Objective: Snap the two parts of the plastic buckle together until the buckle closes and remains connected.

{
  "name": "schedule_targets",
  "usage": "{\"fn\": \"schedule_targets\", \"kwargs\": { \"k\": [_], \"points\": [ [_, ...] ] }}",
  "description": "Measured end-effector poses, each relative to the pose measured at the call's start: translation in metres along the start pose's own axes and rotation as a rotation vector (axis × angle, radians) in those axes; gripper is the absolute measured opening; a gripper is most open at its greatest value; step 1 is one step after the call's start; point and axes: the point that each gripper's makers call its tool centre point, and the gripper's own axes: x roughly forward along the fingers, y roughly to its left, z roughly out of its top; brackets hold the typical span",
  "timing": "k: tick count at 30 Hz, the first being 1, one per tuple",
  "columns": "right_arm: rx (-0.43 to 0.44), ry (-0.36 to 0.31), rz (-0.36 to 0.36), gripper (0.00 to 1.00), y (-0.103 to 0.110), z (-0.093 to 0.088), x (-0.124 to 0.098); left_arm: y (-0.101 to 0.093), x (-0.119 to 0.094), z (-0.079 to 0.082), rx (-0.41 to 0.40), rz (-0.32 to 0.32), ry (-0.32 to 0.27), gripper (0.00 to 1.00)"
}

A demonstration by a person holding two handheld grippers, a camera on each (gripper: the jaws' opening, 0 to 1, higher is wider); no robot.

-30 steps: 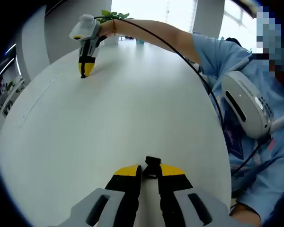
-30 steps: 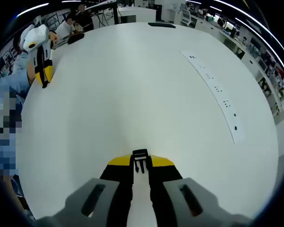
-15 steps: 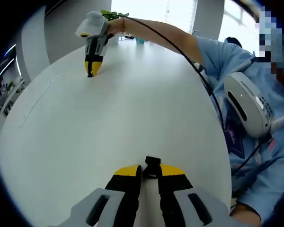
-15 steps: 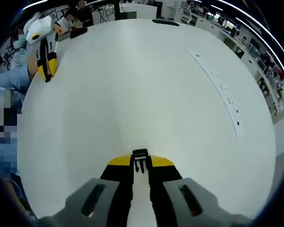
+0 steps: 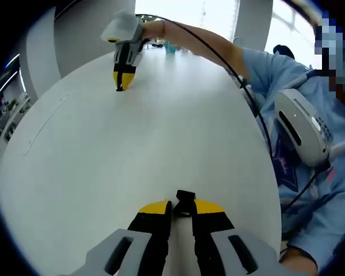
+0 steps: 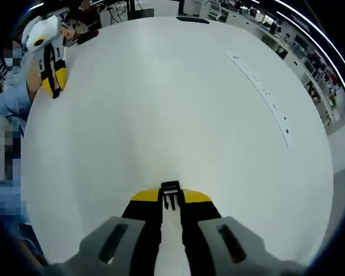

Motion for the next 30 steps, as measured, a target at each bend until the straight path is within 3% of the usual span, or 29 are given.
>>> {"fn": "schedule_targets", "kwargs": {
  "k": [16, 30],
  "points": [
    [-0.002, -0.028, -0.011, 0.11, 0.036, -0.015, -0.013, -0.001, -0.001, 0.0, -0.008, -0.005, -0.008, 0.12],
    [-0.093, -0.056, 0.008, 0.11, 0.082, -0.021, -0.022, 0.0, -0.002, 0.001, -0.016, -0.012, -0.014, 0.12]
  ]
}}
